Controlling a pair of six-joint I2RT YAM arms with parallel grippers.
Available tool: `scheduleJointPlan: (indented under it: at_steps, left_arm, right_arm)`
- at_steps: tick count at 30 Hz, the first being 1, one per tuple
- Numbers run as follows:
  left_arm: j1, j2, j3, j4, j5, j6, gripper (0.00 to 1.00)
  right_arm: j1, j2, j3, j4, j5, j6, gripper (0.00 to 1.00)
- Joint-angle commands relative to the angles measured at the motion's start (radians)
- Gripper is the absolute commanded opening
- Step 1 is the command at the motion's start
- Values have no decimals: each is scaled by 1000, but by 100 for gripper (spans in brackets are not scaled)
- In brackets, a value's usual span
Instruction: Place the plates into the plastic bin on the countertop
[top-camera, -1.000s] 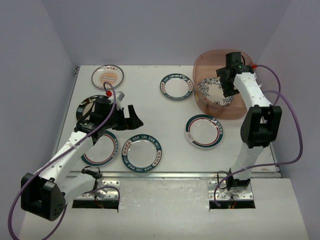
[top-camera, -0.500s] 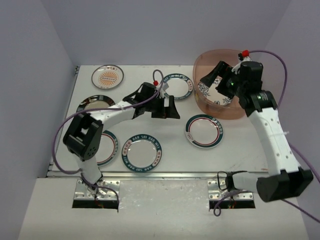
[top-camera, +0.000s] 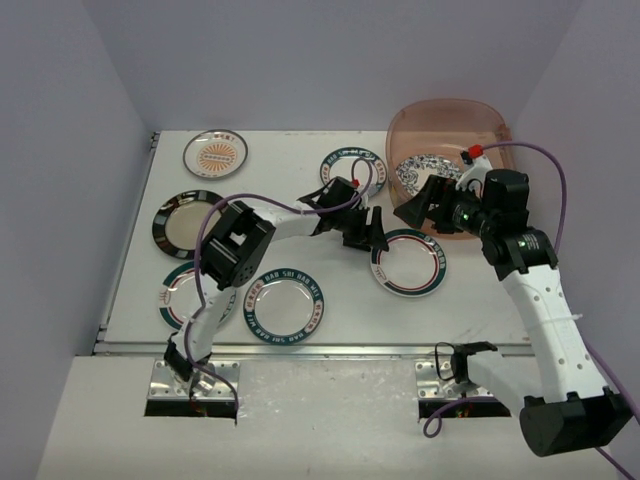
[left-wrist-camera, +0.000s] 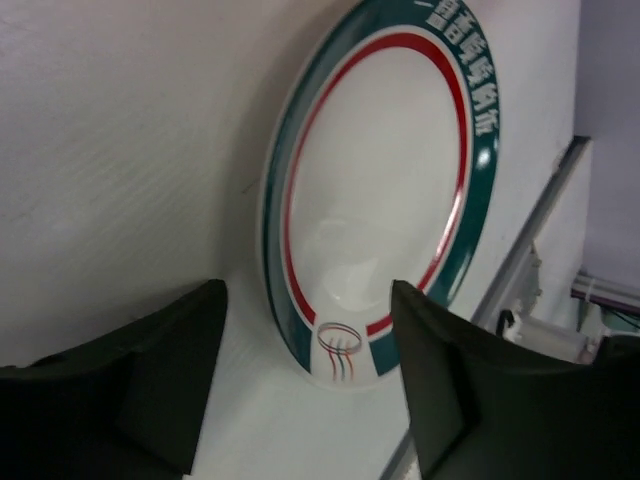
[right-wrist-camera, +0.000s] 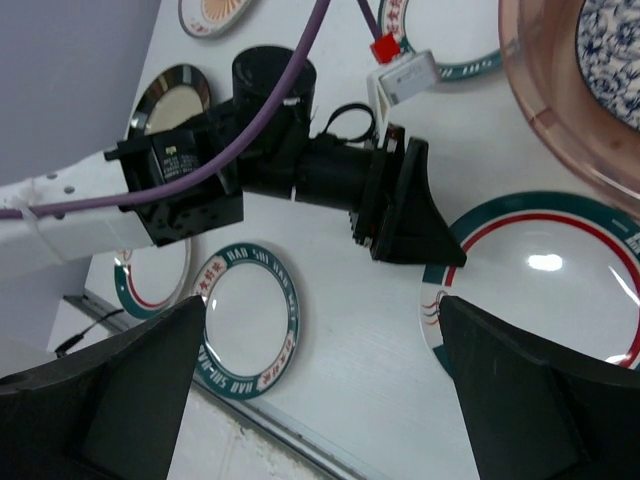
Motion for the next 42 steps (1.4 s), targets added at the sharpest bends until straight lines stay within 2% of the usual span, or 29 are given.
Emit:
scheduleJointPlan:
  at_steps: [1,4,6,9,12,16,19,24,27,30,32,36,39,41,42]
  left_arm:
    - [-8,81,30,-47,-37,-1,49]
    - [-8,97,25,-33,-34,-12,24]
    - [-8,96,21,-25,-33,-9,0]
    - [-3,45,-47,-10,-63,4,0]
    - [19,-157,-240,58,-127,5,0]
    - [153,-507,-480,117,-57,-6,0]
    - [272,-763,-557,85,-10,6,0]
    - [330,-978,-613,38,21,-39,0]
    - [351,-1027,-649,63,84,-75,0]
    - [356,-1048,-679,134,166,-126,0]
    - [356,-1045,-690,173,197,-151,0]
    - [356,-1045,-689,171,190,-159,0]
    - [356,-1045,-692,174,189,-161,0]
    - [356,-1047,-693,170,186,-159,0]
    - [356,-1047,-694,165,183,-153,0]
  right_arm:
    - [-3,-19,-69,131,-81,8,99]
    - [-3,-4,-77,150,-101,10,99]
    - [-3,5,-84,157,-102,8,99]
    - [-6,25,-93,169,-90,9,99]
    - [-13,42,-111,176,-76,28,99]
    - [-27,61,-137,189,-83,15,99]
    - [-37,115,-140,190,-154,-38,98]
    - [-42,177,-151,227,-248,-63,97]
    - [-40,200,-173,287,-361,-49,95]
    - [-39,215,-242,518,-597,68,91]
    - [-39,214,-265,606,-625,132,90]
    - [-39,217,-266,632,-651,167,86]
    - [-40,189,-272,587,-528,175,87]
    - [-42,137,-280,508,-240,218,89]
    - [-42,112,-294,511,-166,243,89]
